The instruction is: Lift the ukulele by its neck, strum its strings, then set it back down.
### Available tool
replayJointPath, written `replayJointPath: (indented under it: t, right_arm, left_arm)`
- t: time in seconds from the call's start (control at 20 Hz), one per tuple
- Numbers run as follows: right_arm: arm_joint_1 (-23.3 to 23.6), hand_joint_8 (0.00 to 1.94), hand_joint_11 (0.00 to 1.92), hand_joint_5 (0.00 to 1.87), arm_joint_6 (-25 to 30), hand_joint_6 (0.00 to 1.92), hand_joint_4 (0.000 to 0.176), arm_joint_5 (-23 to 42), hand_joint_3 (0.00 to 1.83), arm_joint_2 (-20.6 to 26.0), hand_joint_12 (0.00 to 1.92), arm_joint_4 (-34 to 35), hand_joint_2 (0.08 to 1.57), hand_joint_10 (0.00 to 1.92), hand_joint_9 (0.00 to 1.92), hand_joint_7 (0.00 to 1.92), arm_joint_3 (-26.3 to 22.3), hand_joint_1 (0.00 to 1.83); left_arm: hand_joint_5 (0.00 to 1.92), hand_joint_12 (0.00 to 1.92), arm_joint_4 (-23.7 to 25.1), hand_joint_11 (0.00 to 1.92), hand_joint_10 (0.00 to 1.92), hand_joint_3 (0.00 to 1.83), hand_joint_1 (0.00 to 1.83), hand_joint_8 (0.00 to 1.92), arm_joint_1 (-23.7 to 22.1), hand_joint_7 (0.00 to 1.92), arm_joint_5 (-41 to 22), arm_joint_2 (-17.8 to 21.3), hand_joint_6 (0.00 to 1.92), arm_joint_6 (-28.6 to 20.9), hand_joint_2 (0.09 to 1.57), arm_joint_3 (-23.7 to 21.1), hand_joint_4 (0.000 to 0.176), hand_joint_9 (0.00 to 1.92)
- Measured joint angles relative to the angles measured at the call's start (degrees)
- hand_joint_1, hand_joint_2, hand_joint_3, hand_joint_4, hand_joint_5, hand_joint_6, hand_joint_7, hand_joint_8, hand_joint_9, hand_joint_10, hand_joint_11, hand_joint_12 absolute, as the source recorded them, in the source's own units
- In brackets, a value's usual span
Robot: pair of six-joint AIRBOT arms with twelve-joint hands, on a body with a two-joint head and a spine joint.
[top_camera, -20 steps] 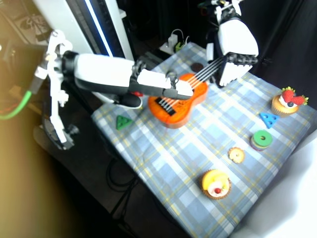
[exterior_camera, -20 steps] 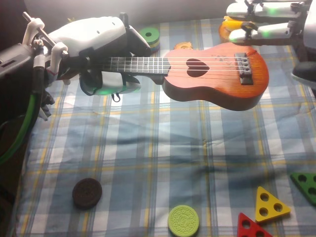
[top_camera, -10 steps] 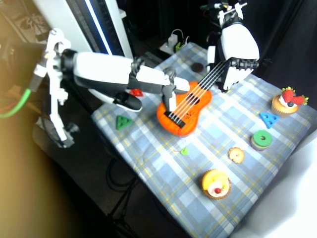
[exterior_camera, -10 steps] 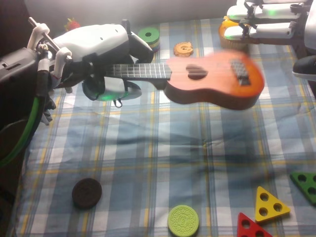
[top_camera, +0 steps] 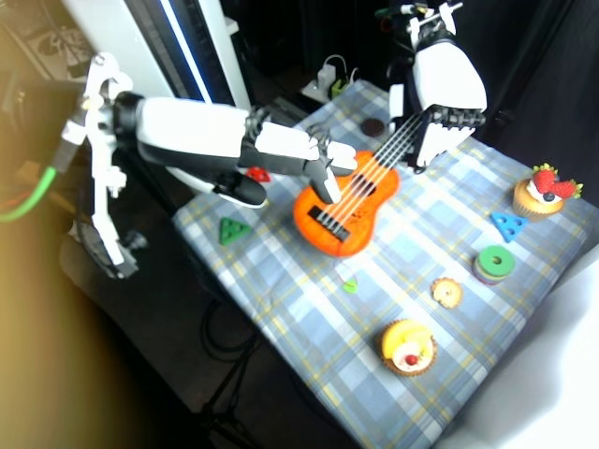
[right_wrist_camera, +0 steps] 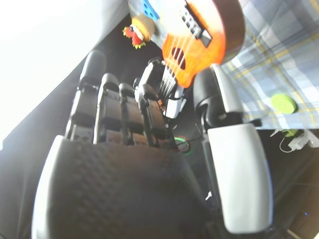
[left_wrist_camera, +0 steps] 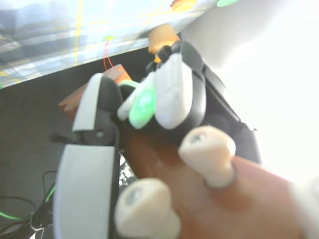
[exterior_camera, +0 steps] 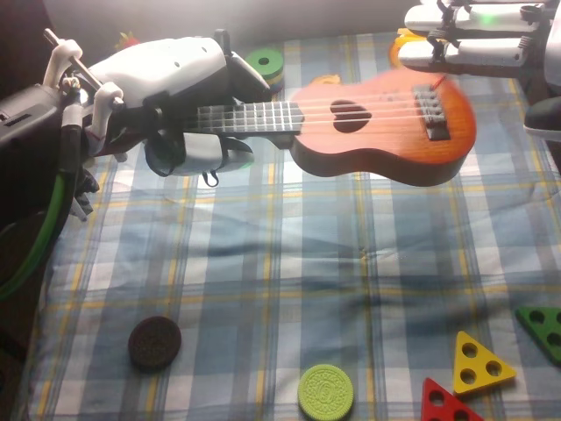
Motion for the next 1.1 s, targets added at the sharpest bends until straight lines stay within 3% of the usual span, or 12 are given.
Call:
replayJointPath:
  t: [0.1, 0.25, 0.4, 0.55, 0.65, 0.85, 0.9, 0.95, 1.0, 1.1]
  right_arm:
    - [0.0, 0.0, 0.0, 0.08, 0.0, 0.0, 0.0, 0.0, 0.02, 0.02, 0.5, 0.0, 1.31, 0.0, 0.0, 0.01, 0.0, 0.93]
    - [0.0, 0.0, 0.0, 0.07, -0.02, 0.0, 0.0, -0.04, 0.01, 0.48, 0.64, 0.48, 1.29, 0.0, 0.0, 0.0, 0.0, 0.91]
    - [0.0, 0.0, 0.0, 0.08, -0.02, 0.0, 0.0, 0.35, 0.02, 0.68, 0.5, 1.36, 1.32, 0.0, 0.0, 0.0, -0.04, 0.82]
    - [0.0, 0.0, 0.0, 0.06, -0.04, 0.0, 0.0, 1.68, 0.03, 1.31, 0.64, 2.1, 1.36, 0.0, 0.0, 0.0, -0.42, 0.72]
    - [0.0, 0.0, 0.0, 0.06, -0.04, 0.0, 0.0, 2.01, 0.03, 1.4, 0.65, 2.12, 1.36, 0.0, 0.0, 0.0, -0.52, 0.71]
    - [0.0, 0.0, 0.0, 0.12, -0.02, 0.02, 0.0, 2.12, 0.02, 0.96, 0.87, 1.03, 1.37, 0.0, 0.0, 0.0, -0.52, 0.74]
    - [0.0, 0.0, 0.0, 0.15, -0.07, 0.02, 0.0, 2.01, 0.01, 0.63, 0.71, 0.68, 1.36, 0.0, 0.0, 0.03, -0.5, 0.8]
    - [0.0, 0.0, 0.0, 0.12, -0.04, 0.02, 0.0, 1.9, 0.01, 0.24, 0.32, 0.31, 1.35, 0.0, 0.0, 0.0, -0.5, 0.85]
    - [0.0, 0.0, 0.0, 0.12, -0.07, 0.02, 0.054, 1.86, 0.0, -0.46, 0.01, -0.74, 1.3, 0.0, 0.0, 0.0, -0.5, 0.95]
    - [0.0, 0.0, 0.0, 0.13, -0.04, 0.02, 0.063, 1.73, 0.0, -1.22, 0.0, -1.6, 1.31, 0.0, 0.0, 0.0, -0.44, 0.97]
  left_arm:
    - [0.88, 1.92, 0.02, 1.62, 1.92, 0.01, 1.39, 1.92, 0.2, 1.28, -0.42, 0.0, 1.92, 0.04, 1.18, -0.02, 0.0, 1.47]
    - [0.98, 1.92, 1.42, 1.66, 1.92, 0.01, 1.4, 1.92, 1.4, 1.37, -2.38, 1.49, 1.92, -2.19, 1.2, -2.1, 0.0, 1.54]
    - [1.0, 1.92, 1.88, 1.59, 1.92, 0.02, 1.4, 1.92, 2.14, 1.33, -4.9, 2.01, 1.92, -3.19, 1.21, -2.56, 0.0, 1.49]
    - [1.0, 1.92, 1.75, 1.53, 1.92, 0.01, 1.37, 1.92, 2.69, 1.26, -6.36, 2.25, 1.92, -3.45, 1.22, -2.62, 0.0, 1.44]
    - [0.99, 1.92, 1.75, 1.54, 1.92, 0.02, 1.36, 1.92, 2.69, 1.27, -6.69, 2.29, 1.92, -3.54, 1.23, -2.8, 0.0, 1.45]
    - [0.98, 1.92, 2.25, 1.59, 1.92, 0.01, 1.36, 1.92, 2.47, 1.31, -7.15, 2.29, 1.92, -3.8, 1.21, -3.15, 0.0, 1.5]
    - [0.98, 1.92, 2.27, 1.6, 1.92, 0.01, 1.34, 1.92, 2.4, 1.3, -7.19, 2.29, 1.92, -3.8, 1.22, -3.13, 0.0, 1.5]
    - [0.98, 1.92, 2.25, 1.6, 1.92, 0.01, 1.32, 1.92, 2.23, 1.3, -7.08, 2.27, 1.92, -3.8, 1.22, -3.13, 0.0, 1.51]
    - [1.0, 1.92, 2.43, 1.62, 1.92, 0.0, 1.37, 1.92, 2.1, 1.31, -7.06, 2.27, 1.92, -3.8, 1.21, -3.13, 0.0, 1.52]
    - [1.0, 1.92, 2.67, 1.62, 1.92, 0.0, 1.37, 1.92, 1.95, 1.26, -6.8, 2.25, 1.92, -3.8, 1.21, -3.13, 0.0, 1.51]
